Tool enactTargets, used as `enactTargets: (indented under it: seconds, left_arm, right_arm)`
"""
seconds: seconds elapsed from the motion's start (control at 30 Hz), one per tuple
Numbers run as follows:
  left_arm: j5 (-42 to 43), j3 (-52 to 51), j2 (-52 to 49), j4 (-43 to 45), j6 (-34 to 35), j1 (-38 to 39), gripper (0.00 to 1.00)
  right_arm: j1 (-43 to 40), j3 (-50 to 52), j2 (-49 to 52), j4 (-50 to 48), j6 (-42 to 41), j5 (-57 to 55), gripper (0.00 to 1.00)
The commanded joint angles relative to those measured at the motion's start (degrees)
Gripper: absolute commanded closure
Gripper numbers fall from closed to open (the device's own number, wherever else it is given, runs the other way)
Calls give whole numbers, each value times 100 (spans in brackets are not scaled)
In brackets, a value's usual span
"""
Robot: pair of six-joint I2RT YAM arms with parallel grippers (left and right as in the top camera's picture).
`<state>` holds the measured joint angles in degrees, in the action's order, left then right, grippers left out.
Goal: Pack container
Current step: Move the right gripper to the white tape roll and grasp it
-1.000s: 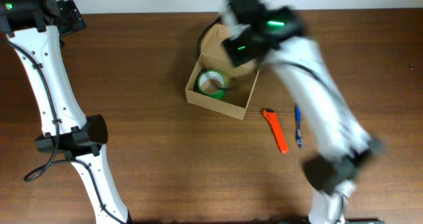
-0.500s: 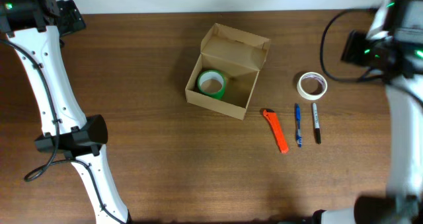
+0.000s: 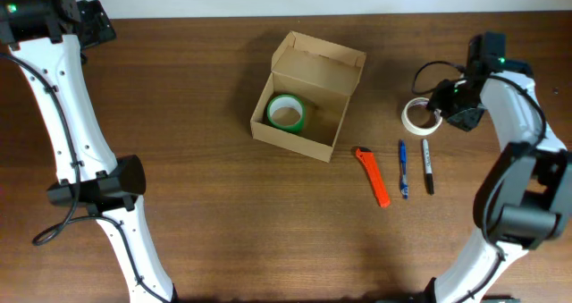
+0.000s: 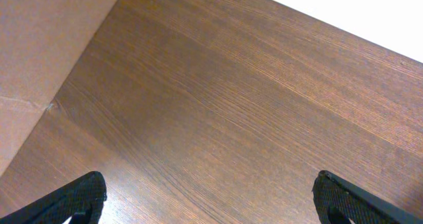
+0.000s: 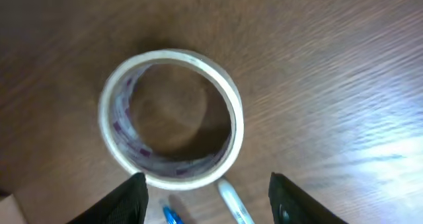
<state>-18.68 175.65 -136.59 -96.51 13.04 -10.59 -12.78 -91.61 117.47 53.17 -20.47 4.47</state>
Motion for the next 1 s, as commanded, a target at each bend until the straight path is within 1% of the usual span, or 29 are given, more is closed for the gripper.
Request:
enactTargets:
  seconds: [0.0,0.17,0.23,0.3,0.33,0.43,0.6,0.67,0.7,0.73,0.87,0.97]
  left_arm:
    - [-20,-39,129,-15,-50,-24,0]
    - [-20,-39,129,-15,-50,-24,0]
    - [-20,-39,129,-15,-52,-24,0]
    - [-20,-39,129,-15,-52,-24,0]
    - [-20,-39,129,-15,-52,-24,0]
    - [-20,-39,129,-15,-52,-24,0]
    - [-20,-39,129,-15,-52,-24,0]
    - [-20,-39,129,-15,-52,-24,0]
    - [-20,-39,129,-15,-52,-24,0]
    - [-20,-39,129,-15,-52,-24,0]
    - [-20,-39,129,-15,-50,-24,0]
    - [-20,-39,129,-15,-52,-22,0]
  right_arm:
    - [-72,-96,227,-96,-310,157,40]
    - [-125,-96,391,-208,-409,114,41]
    - [-133,-96,450,-225,-428,90,46]
    - [-151,-94,509,-221,-481,90,59]
    - [-153,-94,551,-221,-516,92,63]
    - [-155,-90,675,-175,-542,85,66]
    - [-155,-87,782,-160,-621,68,66]
    - [-155,-87,785,-157,-621,44,77]
    - [-155,-87,785,-146,-621,24,89]
    - [-155,-87,785,-136,-621,24,96]
    - [-153,-232,702,37,-485,70,96]
    - [-109,-675,444,280,127,452,96]
